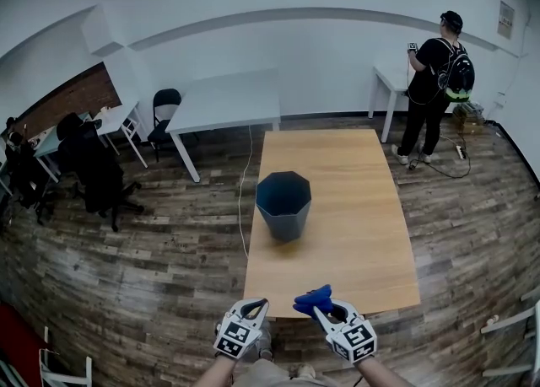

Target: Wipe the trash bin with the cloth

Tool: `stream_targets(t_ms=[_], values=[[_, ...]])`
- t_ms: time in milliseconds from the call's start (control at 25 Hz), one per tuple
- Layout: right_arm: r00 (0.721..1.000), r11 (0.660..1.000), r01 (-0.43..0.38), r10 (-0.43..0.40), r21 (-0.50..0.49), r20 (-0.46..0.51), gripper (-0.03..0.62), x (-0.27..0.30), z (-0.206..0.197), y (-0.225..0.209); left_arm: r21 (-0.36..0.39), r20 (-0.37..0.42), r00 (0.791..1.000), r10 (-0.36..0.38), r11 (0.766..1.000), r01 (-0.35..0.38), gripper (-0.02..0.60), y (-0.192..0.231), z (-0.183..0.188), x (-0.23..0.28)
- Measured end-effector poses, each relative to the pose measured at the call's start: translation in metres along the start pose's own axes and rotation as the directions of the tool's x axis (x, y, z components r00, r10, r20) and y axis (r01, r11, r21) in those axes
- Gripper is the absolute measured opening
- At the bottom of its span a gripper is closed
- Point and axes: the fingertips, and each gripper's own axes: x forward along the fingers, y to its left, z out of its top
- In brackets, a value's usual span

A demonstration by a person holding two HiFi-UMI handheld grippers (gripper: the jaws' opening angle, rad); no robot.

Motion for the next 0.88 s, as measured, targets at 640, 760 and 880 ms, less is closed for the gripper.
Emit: stream_targets(t_ms=[640, 760, 880], values=[[0.988, 0.987, 0.152, -0.151, 0.050, -0.027, 0.080, 0.107, 0.030, -0.035, 0.085, -0.009, 0.988, -0.155, 0.984, 0.155, 0.014, 0.124, 0.015, 0.057], [0.982, 0.981, 0.186, -0.184, 0.055, -0.036, 0.080, 0.124, 0.032, -0.040, 0.097, -0.008, 0.982, -0.187, 0.978, 0.187, 0.014, 0.142, 0.015, 0.064], [0.975, 0.974, 0.220, -0.218, 0.058, -0.039, 0.080, 0.140, 0.033, -0.045, 0.108, -0.007, 0.976, -0.216, 0.970, 0.216, 0.014, 0.159, 0.013, 0.072]])
